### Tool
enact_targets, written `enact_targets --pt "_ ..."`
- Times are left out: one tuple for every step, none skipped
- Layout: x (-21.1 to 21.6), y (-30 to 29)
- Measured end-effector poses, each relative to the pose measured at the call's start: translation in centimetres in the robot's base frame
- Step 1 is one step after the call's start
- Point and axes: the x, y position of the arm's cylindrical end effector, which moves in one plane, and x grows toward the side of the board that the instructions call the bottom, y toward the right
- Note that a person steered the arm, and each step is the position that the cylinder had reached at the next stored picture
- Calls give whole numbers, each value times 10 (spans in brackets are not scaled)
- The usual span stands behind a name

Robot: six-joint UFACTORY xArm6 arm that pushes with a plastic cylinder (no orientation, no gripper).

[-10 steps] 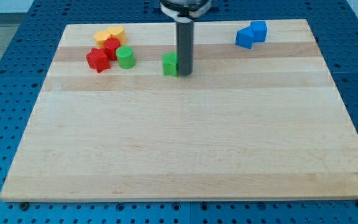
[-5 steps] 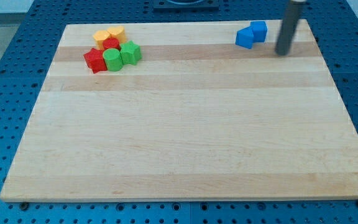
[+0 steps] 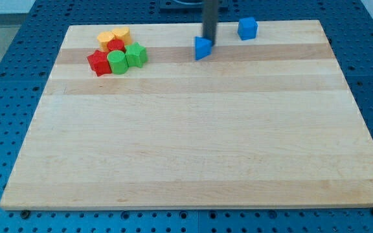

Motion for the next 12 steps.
enact_targets --pt "21 88" --pt "51 47" --pt "36 -42" --pt "17 -37" --pt "30 58" --pt "12 175" --pt "-32 194" --pt "-43 95" --pt "-39 7" --pt "-58 42" --pt "-40 -66" --pt "-27 -94"
